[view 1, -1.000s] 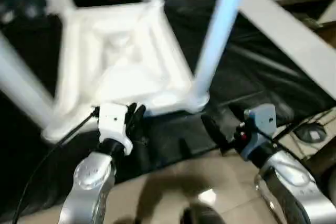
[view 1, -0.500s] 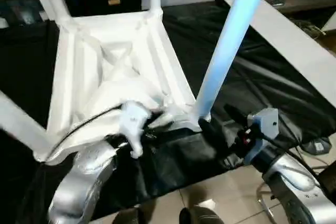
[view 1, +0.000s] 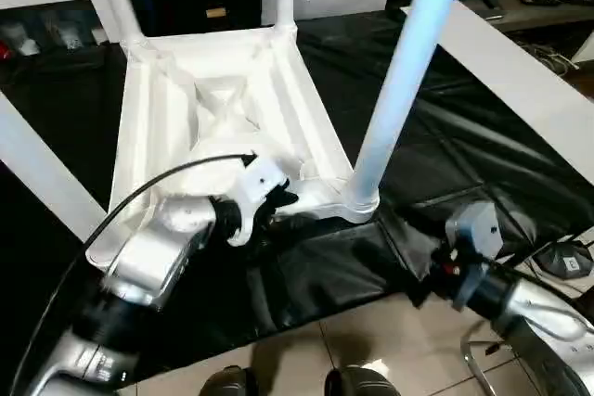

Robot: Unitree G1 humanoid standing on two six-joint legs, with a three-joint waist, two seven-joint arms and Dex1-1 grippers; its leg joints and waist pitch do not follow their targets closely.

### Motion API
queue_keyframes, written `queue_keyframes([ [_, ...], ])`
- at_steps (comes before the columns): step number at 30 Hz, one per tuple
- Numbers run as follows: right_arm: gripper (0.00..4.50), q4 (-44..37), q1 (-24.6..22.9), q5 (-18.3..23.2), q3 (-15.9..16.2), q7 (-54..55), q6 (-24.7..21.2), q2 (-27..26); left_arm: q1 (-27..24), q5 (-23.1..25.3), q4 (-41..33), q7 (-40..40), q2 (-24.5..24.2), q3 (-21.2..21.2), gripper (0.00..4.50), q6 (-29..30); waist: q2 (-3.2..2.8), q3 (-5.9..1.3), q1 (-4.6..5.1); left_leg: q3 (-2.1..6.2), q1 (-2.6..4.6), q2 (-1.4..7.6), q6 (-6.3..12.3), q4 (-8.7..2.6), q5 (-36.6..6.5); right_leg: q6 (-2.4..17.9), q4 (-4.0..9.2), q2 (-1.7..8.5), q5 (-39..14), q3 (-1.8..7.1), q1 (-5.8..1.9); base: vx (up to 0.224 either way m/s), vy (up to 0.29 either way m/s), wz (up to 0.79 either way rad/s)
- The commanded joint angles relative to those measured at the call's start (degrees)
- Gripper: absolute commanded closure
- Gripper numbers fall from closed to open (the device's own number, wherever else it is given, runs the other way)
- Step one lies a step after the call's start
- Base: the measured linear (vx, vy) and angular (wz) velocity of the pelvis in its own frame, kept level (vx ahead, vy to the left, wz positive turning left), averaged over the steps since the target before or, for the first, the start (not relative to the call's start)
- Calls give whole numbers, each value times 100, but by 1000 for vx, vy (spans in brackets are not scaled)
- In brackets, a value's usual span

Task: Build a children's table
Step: Rotate leg to tighten

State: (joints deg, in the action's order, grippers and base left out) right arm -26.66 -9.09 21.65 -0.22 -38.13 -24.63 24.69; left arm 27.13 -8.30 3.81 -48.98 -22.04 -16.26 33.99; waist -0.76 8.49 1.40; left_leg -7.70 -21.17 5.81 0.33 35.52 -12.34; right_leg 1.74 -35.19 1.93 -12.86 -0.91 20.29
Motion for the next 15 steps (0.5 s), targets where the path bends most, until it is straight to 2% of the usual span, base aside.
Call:
queue_keyframes([
  [1,0,3,-13,-14,-21,-57,-1,64,71,-105,130,-223,-46,-106,217,55,-24,-354,1,308,36,693,406,-528,-833,1473,436,756,-657,352,-156,0,0,0],
  [3,0,12,-5,-13,-16,-27,51,98,167,-32,384,-197,0,-147,217,-137,-3,-418,-11,276,0,683,668,-477,-260,1582,361,755,206,329,-177,0,0,0],
  [4,0,11,-5,-16,-15,-26,56,97,174,-1,421,-170,15,-149,217,-192,-7,-436,-20,267,-2,682,751,-456,-118,1605,342,757,428,322,-171,0,0,0],
  [5,0,10,-3,-15,-13,-29,55,99,176,7,441,-180,27,-148,217,-213,-11,-457,-14,262,-19,691,911,-434,141,1661,290,760,842,307,-171,0,0,0],
  [6,0,7,3,-15,-2,-38,53,106,179,37,504,-217,64,-152,217,-278,-15,-445,-21,264,-23,711,1034,-433,221,1700,281,760,989,288,-151,0,0,0],
  [7,0,8,18,-25,19,-38,61,131,212,81,573,-225,63,-193,217,-306,-2,-428,-18,263,-29,722,1065,-439,175,1716,286,771,955,283,-147,0,0,0],
  [9,0,0,24,-23,40,-44,49,145,223,112,619,-246,56,-233,217,-356,-11,-395,-25,260,-22,734,1046,-465,-130,1724,331,780,542,276,-135,0,0,0],
  [12,0,-8,30,-31,58,-32,48,137,252,96,680,-266,62,-229,217,-358,3,-340,-19,250,8,745,740,-519,-772,1673,413,780,-419,297,-110,0,0,0],
  [15,0,-19,31,-27,75,-12,47,137,270,59,692,-296,61,-226,217,-352,2,-327,-11,249,10,745,593,-540,-936,1611,435,784,-696,310,-100,0,0,0],
])
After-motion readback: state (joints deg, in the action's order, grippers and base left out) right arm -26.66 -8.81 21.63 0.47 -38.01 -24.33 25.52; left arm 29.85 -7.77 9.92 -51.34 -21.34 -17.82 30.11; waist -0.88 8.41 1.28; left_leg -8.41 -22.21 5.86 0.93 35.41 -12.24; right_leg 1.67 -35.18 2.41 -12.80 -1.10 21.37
